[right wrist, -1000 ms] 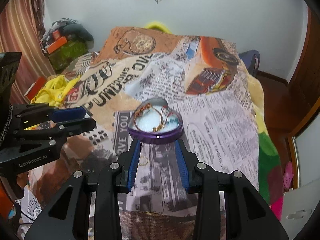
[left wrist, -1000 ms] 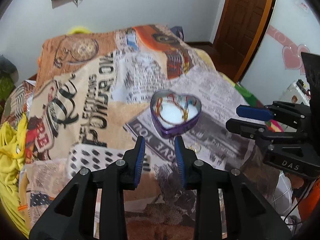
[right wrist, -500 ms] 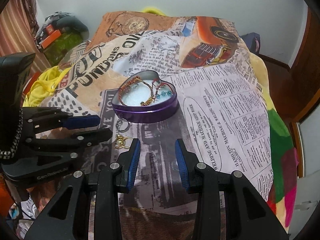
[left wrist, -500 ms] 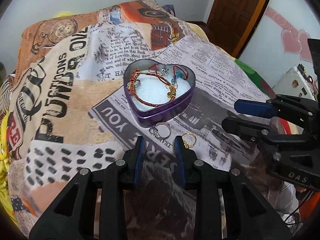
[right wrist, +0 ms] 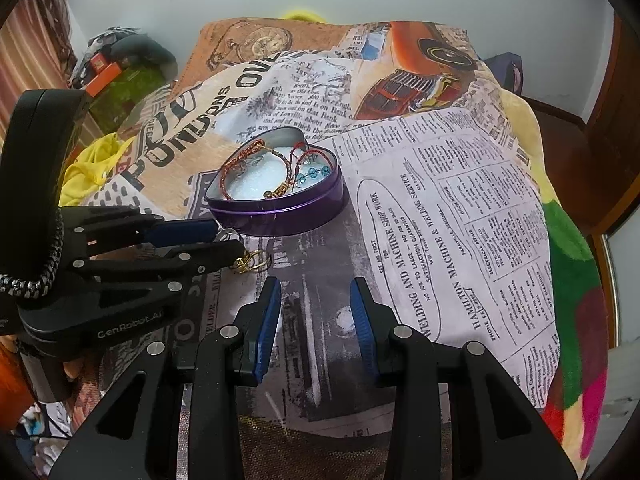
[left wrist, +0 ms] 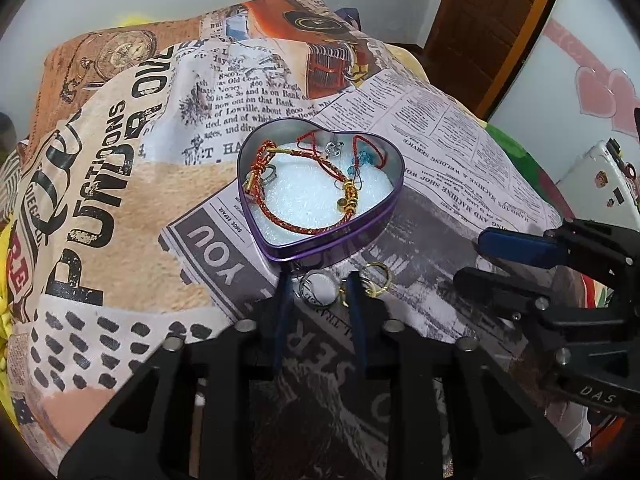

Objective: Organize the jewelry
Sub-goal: 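Move both grippers to the gold rings lying beside the heart tin, then grasp a gold ring with the right gripper while the left gripper grasps another ring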

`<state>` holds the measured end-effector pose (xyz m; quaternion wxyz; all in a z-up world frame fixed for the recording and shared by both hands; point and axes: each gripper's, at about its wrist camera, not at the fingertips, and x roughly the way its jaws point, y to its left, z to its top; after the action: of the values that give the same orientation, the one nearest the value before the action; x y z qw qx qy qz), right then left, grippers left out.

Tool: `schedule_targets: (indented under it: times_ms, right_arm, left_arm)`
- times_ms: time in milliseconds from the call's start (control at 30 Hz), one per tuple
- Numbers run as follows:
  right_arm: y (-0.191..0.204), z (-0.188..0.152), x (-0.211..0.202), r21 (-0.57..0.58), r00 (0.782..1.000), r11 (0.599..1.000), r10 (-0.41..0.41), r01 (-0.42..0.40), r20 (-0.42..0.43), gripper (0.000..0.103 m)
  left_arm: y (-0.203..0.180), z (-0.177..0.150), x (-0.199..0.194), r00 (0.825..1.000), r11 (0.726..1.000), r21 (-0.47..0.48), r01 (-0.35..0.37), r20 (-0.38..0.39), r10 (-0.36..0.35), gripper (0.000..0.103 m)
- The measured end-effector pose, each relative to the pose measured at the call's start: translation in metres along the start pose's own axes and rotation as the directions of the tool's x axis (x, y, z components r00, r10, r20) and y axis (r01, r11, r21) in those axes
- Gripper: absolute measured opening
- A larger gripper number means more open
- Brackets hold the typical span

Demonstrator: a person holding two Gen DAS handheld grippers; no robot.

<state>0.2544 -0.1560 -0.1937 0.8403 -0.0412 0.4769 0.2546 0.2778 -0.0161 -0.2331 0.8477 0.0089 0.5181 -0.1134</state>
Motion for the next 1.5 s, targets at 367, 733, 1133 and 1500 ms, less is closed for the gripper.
schedule_targets:
  times_ms: [367,733,1133,1500]
  right_arm:
    - [0.012,0.000,0.001,-0.019,1.000,1.000,0.018,-0.018,-0.011,0.032]
    - [0.029,0.010,0.025,-0.065,0.998,0.998,0.000,-0.004,-0.055,0.032]
    - [0.046,0.017,0.041,-0.105,0.998,0.994,-0.016,0.010,-0.052,0.032]
    - [0.042,0.017,0.041,-0.068,0.998,0.997,0.024,-0.028,-0.058,0.003]
  left_arm:
    - [0.010,-0.012,-0.020,1.000,1.000,-0.013,0.012,0.028,-0.011,0.020]
    - [0.028,-0.028,-0.040,0.997,0.999,-0.024,0.035,0.064,-0.034,0.020]
    - [0.042,-0.031,-0.034,0.995,0.996,-0.059,0.068,0.072,-0.063,0.020]
    - [0.040,-0.033,-0.040,0.994,0.995,-0.072,0.066,0.086,-0.060,0.020]
